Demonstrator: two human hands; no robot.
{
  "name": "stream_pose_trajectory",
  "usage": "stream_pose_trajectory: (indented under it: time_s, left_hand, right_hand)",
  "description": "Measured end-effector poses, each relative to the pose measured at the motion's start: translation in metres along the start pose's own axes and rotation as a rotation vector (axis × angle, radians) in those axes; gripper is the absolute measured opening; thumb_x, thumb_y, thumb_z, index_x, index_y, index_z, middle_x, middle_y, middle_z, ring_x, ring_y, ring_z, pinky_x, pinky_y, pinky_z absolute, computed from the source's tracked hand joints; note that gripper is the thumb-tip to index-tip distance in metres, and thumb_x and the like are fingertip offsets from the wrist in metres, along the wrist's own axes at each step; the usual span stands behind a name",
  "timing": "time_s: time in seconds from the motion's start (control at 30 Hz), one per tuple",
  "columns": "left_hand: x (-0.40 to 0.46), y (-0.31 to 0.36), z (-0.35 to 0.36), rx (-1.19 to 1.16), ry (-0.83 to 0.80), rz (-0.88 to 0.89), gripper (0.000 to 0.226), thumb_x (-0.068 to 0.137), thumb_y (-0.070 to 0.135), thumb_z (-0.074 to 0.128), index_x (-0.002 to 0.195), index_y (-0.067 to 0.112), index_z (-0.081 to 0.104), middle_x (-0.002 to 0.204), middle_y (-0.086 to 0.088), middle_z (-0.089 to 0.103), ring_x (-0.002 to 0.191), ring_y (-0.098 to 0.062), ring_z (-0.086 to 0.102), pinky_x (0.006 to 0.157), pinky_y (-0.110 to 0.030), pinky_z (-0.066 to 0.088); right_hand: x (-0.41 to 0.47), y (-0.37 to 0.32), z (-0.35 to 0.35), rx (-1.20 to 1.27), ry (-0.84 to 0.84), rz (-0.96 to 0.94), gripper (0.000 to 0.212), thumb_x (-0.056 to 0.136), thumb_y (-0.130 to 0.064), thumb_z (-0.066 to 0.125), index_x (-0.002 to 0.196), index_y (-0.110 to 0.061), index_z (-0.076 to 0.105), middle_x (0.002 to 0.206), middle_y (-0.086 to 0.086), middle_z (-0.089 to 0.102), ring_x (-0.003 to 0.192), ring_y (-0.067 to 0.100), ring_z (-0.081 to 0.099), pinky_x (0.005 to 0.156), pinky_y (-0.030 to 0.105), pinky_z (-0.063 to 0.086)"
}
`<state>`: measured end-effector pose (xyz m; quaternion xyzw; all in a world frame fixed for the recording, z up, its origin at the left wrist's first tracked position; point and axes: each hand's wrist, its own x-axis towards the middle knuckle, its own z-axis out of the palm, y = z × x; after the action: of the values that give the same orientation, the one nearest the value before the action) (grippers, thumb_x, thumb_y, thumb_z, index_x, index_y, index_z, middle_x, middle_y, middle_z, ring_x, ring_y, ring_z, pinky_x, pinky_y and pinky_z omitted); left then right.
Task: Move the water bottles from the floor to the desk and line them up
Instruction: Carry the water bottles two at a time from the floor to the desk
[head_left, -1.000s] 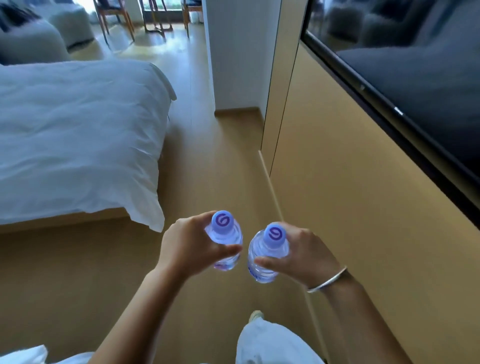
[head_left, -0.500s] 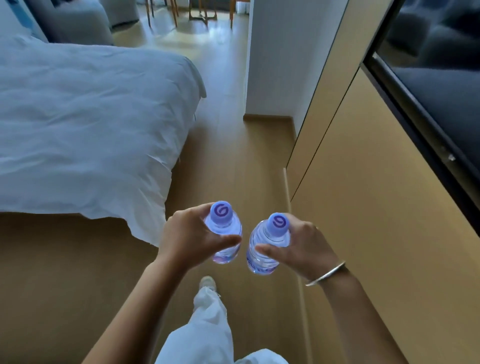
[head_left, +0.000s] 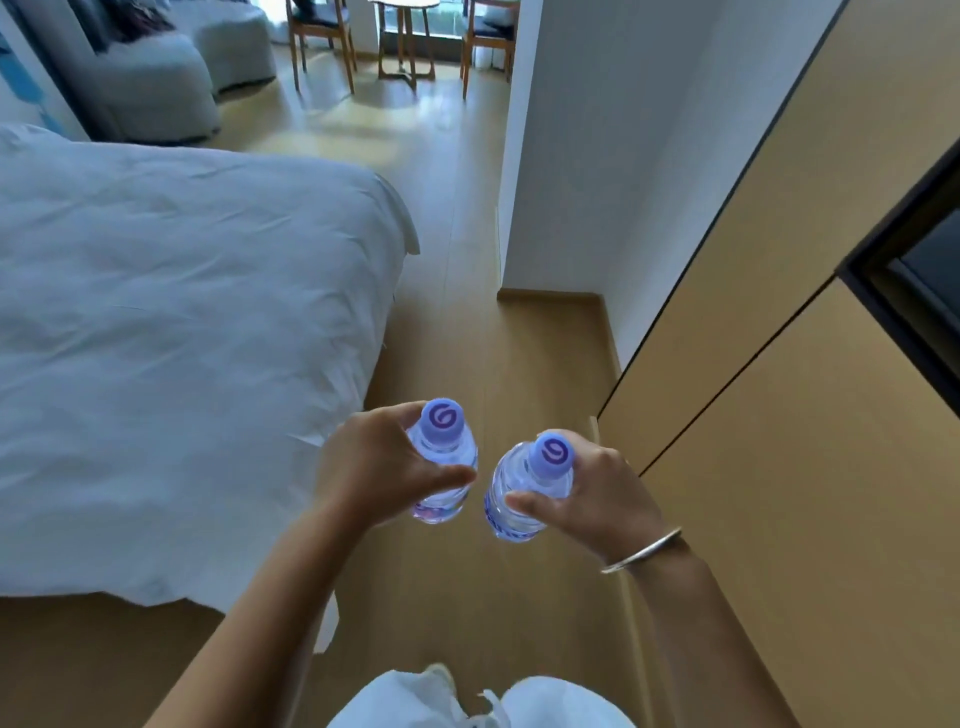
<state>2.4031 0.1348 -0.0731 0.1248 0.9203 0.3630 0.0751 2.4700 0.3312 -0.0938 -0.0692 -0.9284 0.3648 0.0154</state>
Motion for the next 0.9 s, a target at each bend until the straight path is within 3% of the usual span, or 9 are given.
stream_pose_trajectory:
  time_s: [0.13, 0.27, 0.4, 0.5, 0.63, 0.73, 0.9]
  left_hand:
    - [0.056, -0.010, -0.009, -0.004, -0.007, -0.023, 0.044, 0.035, 0.064, 0.058, 0.076, 0.046, 0.060, 0.067, 0.023, 0.064, 0.074, -0.005, 0.063, 0.065, -0.016, 0.044]
    - [0.116, -0.016, -0.009, 0.028, 0.000, -0.001, 0.056, 0.036, 0.068, 0.053, 0.082, 0.039, 0.067, 0.071, 0.015, 0.069, 0.075, -0.008, 0.064, 0.068, -0.027, 0.051]
    - [0.187, -0.018, -0.002, 0.020, -0.009, -0.017, 0.050, 0.037, 0.069, 0.055, 0.079, 0.044, 0.064, 0.072, 0.018, 0.069, 0.075, -0.007, 0.064, 0.070, -0.028, 0.052]
    - [0.253, -0.013, 0.005, 0.022, -0.008, -0.020, 0.050, 0.037, 0.069, 0.056, 0.079, 0.044, 0.064, 0.073, 0.017, 0.069, 0.075, -0.008, 0.064, 0.070, -0.029, 0.052]
    - [0.344, 0.005, 0.010, 0.003, 0.008, -0.036, 0.045, 0.036, 0.068, 0.056, 0.078, 0.050, 0.060, 0.068, 0.021, 0.066, 0.074, -0.005, 0.064, 0.069, -0.026, 0.051]
    - [0.404, 0.019, 0.010, -0.011, 0.038, -0.036, 0.049, 0.037, 0.066, 0.058, 0.085, 0.058, 0.054, 0.070, 0.022, 0.067, 0.076, -0.004, 0.064, 0.071, -0.027, 0.052]
    - [0.482, 0.033, 0.009, -0.028, 0.067, -0.082, 0.041, 0.040, 0.059, 0.066, 0.078, 0.046, 0.061, 0.075, 0.015, 0.069, 0.077, -0.011, 0.064, 0.073, -0.028, 0.051]
  right_hand:
    - [0.058, -0.002, 0.001, -0.009, -0.006, 0.007, 0.050, 0.064, -0.050, 0.079, 0.101, -0.021, 0.063, 0.087, -0.010, 0.064, 0.083, 0.013, 0.060, 0.075, 0.024, 0.045]
    - [0.122, 0.006, -0.001, -0.014, -0.017, -0.013, 0.062, 0.055, -0.070, 0.061, 0.099, -0.025, 0.062, 0.083, -0.013, 0.063, 0.080, 0.012, 0.061, 0.074, 0.026, 0.048]
    - [0.196, 0.020, -0.007, 0.015, -0.018, -0.020, 0.054, 0.058, -0.061, 0.065, 0.096, -0.023, 0.063, 0.083, -0.010, 0.064, 0.080, 0.016, 0.062, 0.075, 0.036, 0.052]
    - [0.264, 0.032, -0.019, -0.008, -0.035, -0.062, 0.067, 0.056, -0.070, 0.061, 0.101, -0.021, 0.063, 0.085, -0.011, 0.063, 0.081, 0.015, 0.062, 0.075, 0.031, 0.052]
    - [0.357, 0.046, -0.045, -0.034, -0.047, -0.084, 0.049, 0.065, -0.050, 0.078, 0.102, -0.020, 0.064, 0.083, -0.013, 0.059, 0.081, 0.015, 0.060, 0.074, 0.027, 0.047]
    - [0.417, 0.051, -0.066, -0.039, -0.031, -0.114, 0.052, 0.060, -0.057, 0.068, 0.099, -0.022, 0.064, 0.080, -0.015, 0.059, 0.077, 0.012, 0.059, 0.072, 0.025, 0.047]
    - [0.502, 0.063, -0.083, -0.037, -0.046, -0.141, 0.052, 0.059, -0.059, 0.064, 0.098, -0.024, 0.064, 0.087, -0.007, 0.067, 0.080, 0.018, 0.063, 0.076, 0.037, 0.051]
